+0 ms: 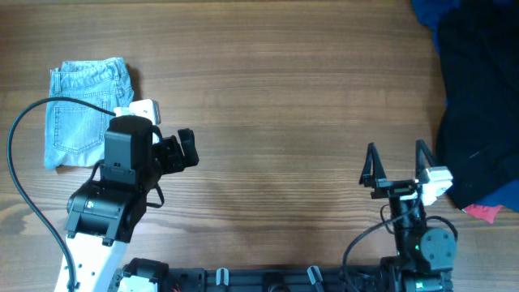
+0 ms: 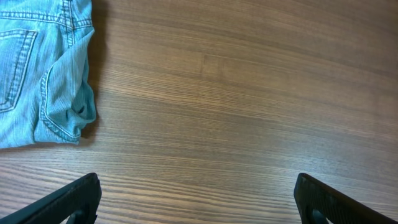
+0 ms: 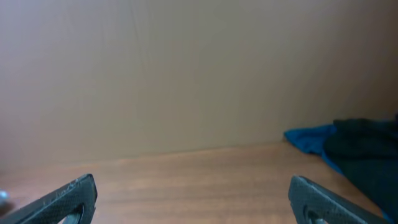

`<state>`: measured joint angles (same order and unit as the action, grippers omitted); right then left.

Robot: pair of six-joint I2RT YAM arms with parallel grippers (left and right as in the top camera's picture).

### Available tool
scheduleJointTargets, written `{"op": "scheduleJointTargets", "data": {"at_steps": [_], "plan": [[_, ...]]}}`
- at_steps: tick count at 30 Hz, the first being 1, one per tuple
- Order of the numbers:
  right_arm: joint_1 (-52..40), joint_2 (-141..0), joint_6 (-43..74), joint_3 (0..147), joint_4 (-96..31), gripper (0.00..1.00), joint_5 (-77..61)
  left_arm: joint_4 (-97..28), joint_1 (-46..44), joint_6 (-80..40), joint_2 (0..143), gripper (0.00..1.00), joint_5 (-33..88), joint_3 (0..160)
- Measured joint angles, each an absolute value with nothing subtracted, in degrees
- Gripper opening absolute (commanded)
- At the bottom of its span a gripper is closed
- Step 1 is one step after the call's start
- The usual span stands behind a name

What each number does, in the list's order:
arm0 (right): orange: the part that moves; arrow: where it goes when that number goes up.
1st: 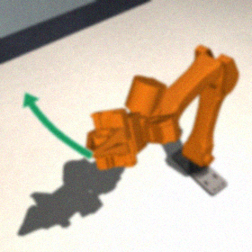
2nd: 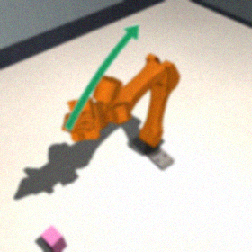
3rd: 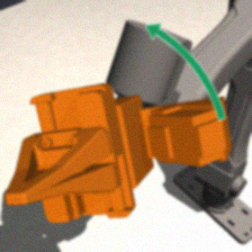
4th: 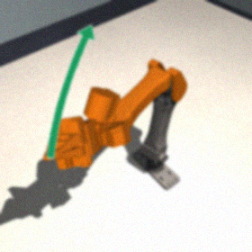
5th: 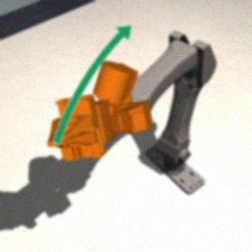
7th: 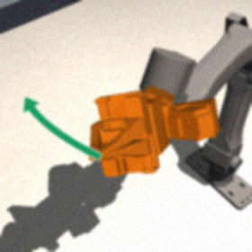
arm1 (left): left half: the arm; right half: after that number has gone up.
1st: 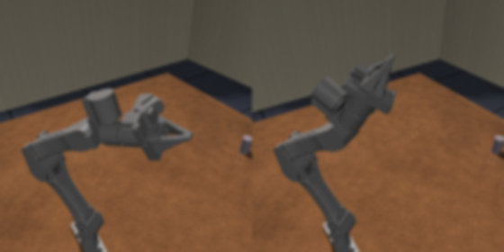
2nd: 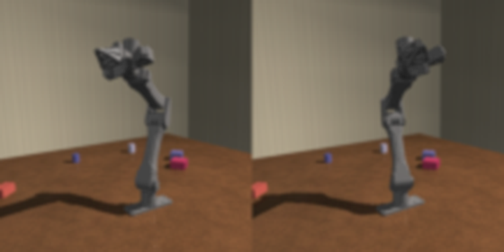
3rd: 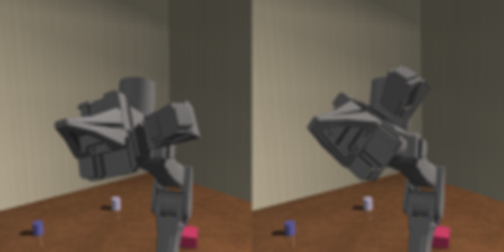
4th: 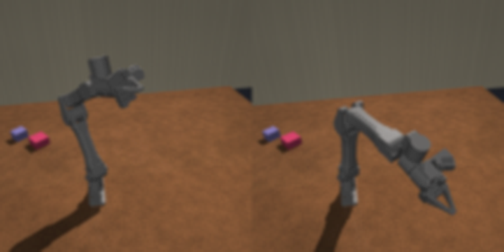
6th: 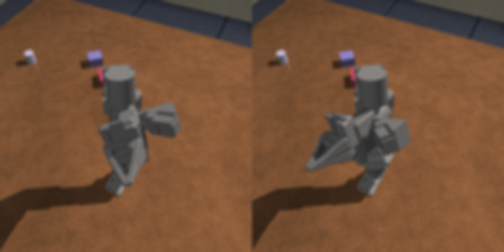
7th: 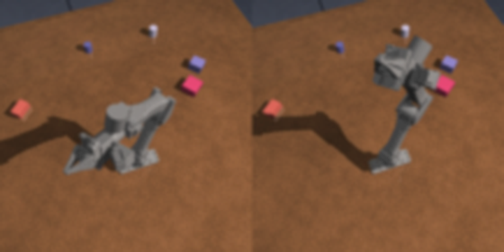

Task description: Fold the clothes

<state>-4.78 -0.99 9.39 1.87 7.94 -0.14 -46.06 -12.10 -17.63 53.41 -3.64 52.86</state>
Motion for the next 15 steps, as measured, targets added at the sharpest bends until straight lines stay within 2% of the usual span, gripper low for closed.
{"op": "scheduleJointTargets", "data": {"at_steps": [4, 15], "plan": [[-4.75, -0.84, 7.55, 0.34, -0.23, 1.0, -0.23, -46.04, -12.1, -17.63, 53.41, 1.0, -3.64, 52.86], [-4.78, -0.8, 7.18, 0.36, 0.01, 1.0, -0.4, -46.04, -12.1, -17.63, 53.41, 1.0, -3.62, 52.86]]}}
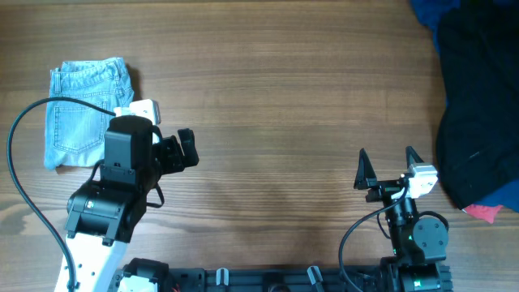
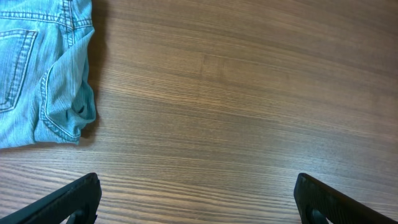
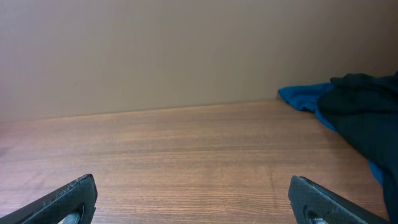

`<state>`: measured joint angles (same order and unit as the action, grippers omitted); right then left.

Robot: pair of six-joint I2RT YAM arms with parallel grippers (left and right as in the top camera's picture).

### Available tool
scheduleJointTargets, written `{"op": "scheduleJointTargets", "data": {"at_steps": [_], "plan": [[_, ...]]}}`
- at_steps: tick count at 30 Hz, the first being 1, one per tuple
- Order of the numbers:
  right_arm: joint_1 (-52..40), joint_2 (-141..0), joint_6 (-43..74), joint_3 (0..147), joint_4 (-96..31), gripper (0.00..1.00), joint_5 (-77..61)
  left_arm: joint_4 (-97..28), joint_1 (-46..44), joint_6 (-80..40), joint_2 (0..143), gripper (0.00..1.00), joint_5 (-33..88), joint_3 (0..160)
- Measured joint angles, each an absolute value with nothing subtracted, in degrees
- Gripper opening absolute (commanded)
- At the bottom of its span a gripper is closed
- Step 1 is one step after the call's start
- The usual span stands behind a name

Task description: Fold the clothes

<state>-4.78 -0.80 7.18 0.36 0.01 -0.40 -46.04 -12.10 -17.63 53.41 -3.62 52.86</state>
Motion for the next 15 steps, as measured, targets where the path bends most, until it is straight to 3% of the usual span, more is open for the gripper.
{"op": "scheduleJointTargets", "data": {"at_steps": [12, 15], "plan": [[-4.78, -0.8, 7.18, 0.36, 0.01, 1.0, -0.4, -47.13, -11.6, -16.8, 52.84, 1.0, -5.52, 52.86], [-4.75, -0.86, 7.18, 0.36, 0.01, 1.0, -0.4, -48.71, -8.67, -16.56, 46.39, 1.0, -6.66, 50.85]]}}
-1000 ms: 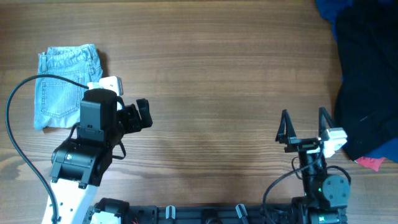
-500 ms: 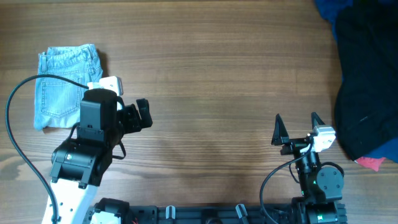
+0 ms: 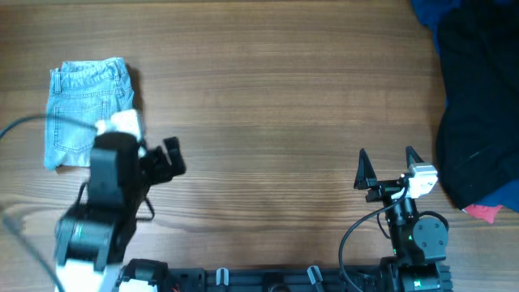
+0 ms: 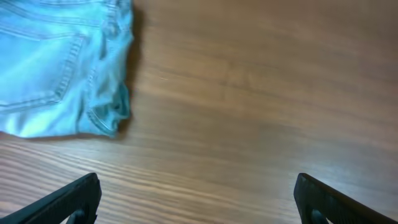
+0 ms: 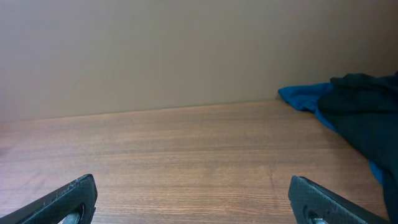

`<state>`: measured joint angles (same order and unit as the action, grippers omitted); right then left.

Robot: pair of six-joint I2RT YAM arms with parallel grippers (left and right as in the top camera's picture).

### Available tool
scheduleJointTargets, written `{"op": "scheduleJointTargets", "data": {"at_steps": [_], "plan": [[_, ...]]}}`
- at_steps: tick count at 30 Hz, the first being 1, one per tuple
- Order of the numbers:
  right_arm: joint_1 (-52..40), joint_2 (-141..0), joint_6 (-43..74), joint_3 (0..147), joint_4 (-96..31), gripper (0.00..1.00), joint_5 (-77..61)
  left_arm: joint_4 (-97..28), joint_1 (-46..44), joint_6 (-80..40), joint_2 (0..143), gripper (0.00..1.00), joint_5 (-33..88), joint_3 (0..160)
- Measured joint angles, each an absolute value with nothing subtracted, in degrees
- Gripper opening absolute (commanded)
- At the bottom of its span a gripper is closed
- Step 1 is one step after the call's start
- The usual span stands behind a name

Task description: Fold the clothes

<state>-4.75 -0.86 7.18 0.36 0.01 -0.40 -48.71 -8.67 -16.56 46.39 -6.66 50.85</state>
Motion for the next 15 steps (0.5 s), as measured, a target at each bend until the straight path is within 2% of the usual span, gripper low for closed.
{"op": "scheduleJointTargets", "data": {"at_steps": [6, 10, 15], "plan": [[-4.78, -1.04, 7.18, 0.36, -0.01, 1.0, -0.4, -44.95, -4.64, -16.4, 24.8, 1.0, -7.22, 35.92], [-4.78, -1.1, 7.18, 0.36, -0.01, 1.0, -0.4, -35.73, -3.86, -16.38, 13.65, 1.0, -7.2, 24.84], [-4.78, -1.1, 7.18, 0.36, 0.01, 1.0, -0.4, -22.48, -3.73, -16.29, 6.24, 1.0, -7.2, 14.37]]}}
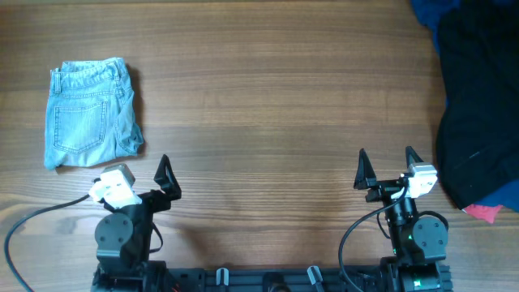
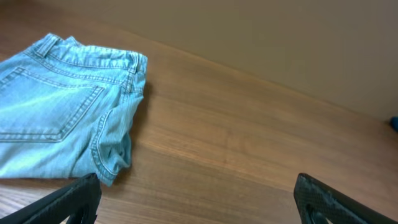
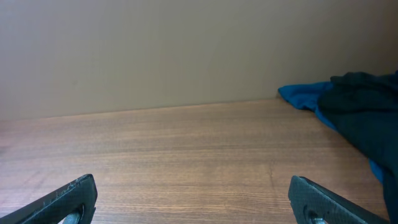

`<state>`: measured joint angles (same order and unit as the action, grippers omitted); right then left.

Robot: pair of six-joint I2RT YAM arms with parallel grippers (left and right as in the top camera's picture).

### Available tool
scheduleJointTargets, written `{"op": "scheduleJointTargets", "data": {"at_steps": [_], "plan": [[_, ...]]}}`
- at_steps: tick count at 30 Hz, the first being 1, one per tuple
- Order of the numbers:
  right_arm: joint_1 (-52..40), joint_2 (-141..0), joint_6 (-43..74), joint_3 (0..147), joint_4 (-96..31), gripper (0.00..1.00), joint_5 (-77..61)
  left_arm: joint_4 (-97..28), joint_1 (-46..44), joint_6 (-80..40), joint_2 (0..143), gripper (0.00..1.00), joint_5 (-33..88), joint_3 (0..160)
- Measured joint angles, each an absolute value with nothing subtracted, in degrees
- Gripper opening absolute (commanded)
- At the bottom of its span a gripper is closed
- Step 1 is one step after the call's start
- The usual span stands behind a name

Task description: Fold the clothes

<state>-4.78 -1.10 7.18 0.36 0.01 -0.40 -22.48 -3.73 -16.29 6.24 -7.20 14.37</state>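
Folded light-blue denim shorts (image 1: 87, 113) lie flat at the table's left; the left wrist view shows the shorts (image 2: 59, 127) ahead and to the left. A heap of dark clothes (image 1: 478, 105) with blue cloth (image 3: 305, 96) fills the right side. My left gripper (image 1: 142, 180) rests low at the front left, open and empty, fingers (image 2: 74, 199) wide apart. My right gripper (image 1: 383, 169) rests at the front right, open and empty, fingers (image 3: 314, 199) wide apart.
Bare wooden table (image 1: 276, 105) lies between the shorts and the heap. A red scrap (image 1: 484, 212) peeks from under the heap at the right edge. A beige wall (image 3: 186, 50) stands behind the table. A black rail (image 1: 268, 280) runs along the front edge.
My left arm has drawn back from beside the shorts to a low rest pose at the front left, its camera now looking level across the table. The right arm has not moved.
My left gripper stood open over the table just right of the folded shorts, and the right gripper was near the dark heap. The right arm then settled at the front. The left arm pulled back, and now both rest open at the front edge.
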Motion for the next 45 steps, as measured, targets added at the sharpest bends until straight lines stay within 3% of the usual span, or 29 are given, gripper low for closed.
{"op": "scheduleJointTargets", "data": {"at_steps": [9, 19, 45], "plan": [[-4.78, -1.13, 7.18, 0.36, 0.01, 1.0, -0.4, 1.19, -3.73, -16.03, 0.78, 1.0, -7.18, 1.21], [-4.78, -1.13, 7.18, 0.36, -0.01, 1.0, -0.4, -4.1, -3.73, -12.05, 0.75, 1.0, -0.05, 0.58], [-4.78, -1.13, 7.18, 0.36, 0.01, 1.0, -0.4, -4.1, -3.73, -12.03, 0.75, 1.0, 0.56, 0.58]]}}
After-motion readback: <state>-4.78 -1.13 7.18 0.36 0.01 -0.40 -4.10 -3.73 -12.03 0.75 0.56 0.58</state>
